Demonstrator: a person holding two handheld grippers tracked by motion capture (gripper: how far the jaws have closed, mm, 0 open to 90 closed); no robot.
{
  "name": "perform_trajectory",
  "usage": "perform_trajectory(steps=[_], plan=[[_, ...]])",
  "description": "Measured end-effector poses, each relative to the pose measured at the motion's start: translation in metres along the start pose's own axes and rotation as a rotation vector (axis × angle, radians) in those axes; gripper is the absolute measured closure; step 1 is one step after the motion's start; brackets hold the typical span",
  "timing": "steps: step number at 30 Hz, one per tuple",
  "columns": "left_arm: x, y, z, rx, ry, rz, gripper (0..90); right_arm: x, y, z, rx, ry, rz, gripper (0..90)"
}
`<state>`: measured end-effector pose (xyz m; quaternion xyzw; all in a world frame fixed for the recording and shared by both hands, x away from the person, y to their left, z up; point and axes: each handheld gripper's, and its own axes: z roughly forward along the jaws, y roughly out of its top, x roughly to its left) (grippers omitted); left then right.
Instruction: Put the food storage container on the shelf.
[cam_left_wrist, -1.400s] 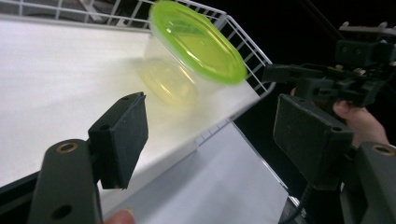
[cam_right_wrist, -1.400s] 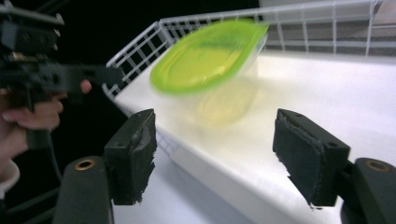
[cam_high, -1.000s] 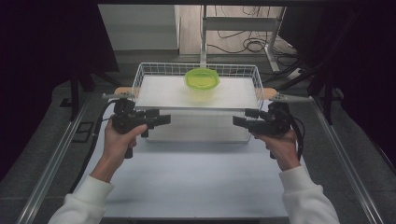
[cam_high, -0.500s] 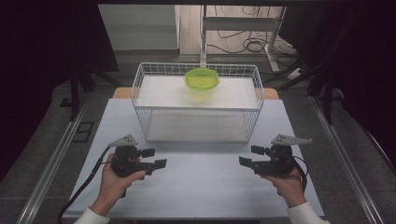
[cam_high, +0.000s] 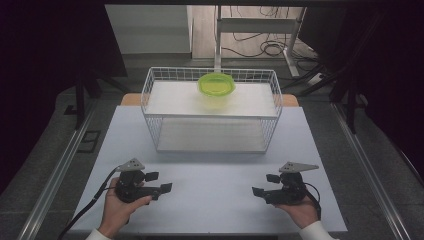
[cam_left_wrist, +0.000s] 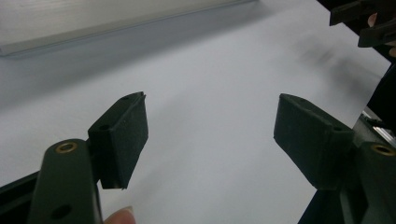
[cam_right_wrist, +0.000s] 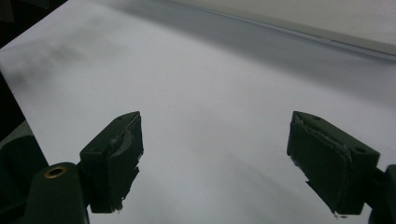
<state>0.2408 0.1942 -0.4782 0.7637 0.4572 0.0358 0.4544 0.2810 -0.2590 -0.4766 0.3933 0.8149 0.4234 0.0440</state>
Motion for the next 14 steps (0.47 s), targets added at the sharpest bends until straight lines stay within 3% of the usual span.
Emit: perform_trajectory(steps=[5,14], plan=[[-0.0001,-0.0003,0.0017,0.000,-0.002,-0.004,26.0,-0.0043,0.0005,-0.0037,-0.032,-0.013,0.009,18.2],[0.0006,-0.0001,0.0018,-0.001,0.006,-0.006,26.0,-0.0043,0.0004,-0.0041,-0.040,-0.019,-0.005,18.0]])
